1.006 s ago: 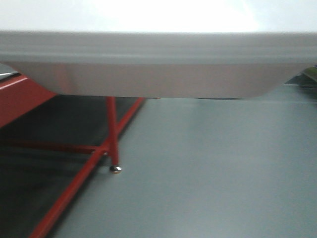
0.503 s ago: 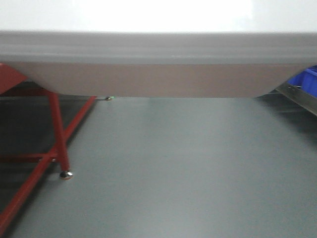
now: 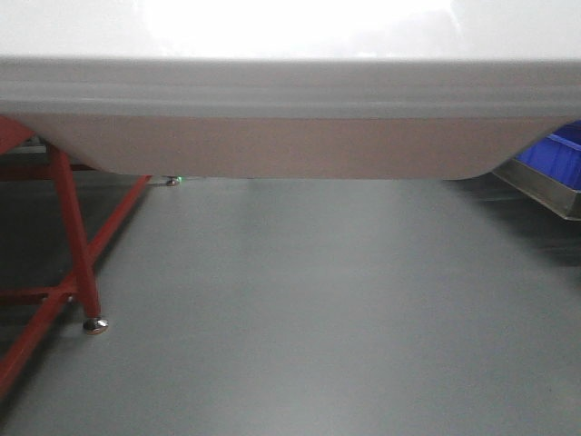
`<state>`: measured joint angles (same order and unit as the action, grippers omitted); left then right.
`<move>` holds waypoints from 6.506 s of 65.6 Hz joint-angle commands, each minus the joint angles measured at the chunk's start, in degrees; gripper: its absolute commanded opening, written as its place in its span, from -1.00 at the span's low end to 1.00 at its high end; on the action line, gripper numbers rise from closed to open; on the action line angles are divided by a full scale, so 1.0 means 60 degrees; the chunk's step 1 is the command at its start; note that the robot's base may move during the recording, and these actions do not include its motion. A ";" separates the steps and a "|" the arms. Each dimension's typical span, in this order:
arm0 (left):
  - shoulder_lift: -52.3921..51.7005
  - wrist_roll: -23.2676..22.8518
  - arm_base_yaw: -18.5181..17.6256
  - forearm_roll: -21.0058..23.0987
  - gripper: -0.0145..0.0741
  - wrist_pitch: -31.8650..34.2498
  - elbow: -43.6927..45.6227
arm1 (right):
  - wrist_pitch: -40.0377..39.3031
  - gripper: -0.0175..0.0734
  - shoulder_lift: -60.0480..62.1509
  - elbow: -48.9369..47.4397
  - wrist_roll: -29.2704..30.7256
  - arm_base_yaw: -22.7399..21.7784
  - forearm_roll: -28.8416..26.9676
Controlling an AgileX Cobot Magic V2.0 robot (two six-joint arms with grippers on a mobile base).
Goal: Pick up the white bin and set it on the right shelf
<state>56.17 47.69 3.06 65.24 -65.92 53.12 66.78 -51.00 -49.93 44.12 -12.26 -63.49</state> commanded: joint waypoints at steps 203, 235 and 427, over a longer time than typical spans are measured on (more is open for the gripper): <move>-0.0212 0.0133 -0.0182 0.1453 -0.20 -0.0652 0.0307 | 0.1110 0.13 0.0144 -0.0279 0.0124 0.0087 -0.1501; -0.0212 0.0133 -0.0182 0.1453 -0.20 -0.0652 0.0307 | 0.1110 0.13 0.0144 -0.0279 0.0124 0.0087 -0.1501; -0.0212 0.0133 -0.0182 0.1453 -0.20 -0.0652 0.0307 | 0.1110 0.13 0.0144 -0.0279 0.0124 0.0087 -0.1501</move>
<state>56.03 47.69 3.06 64.98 -66.03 53.12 66.89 -51.00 -49.93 44.18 -12.26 -63.37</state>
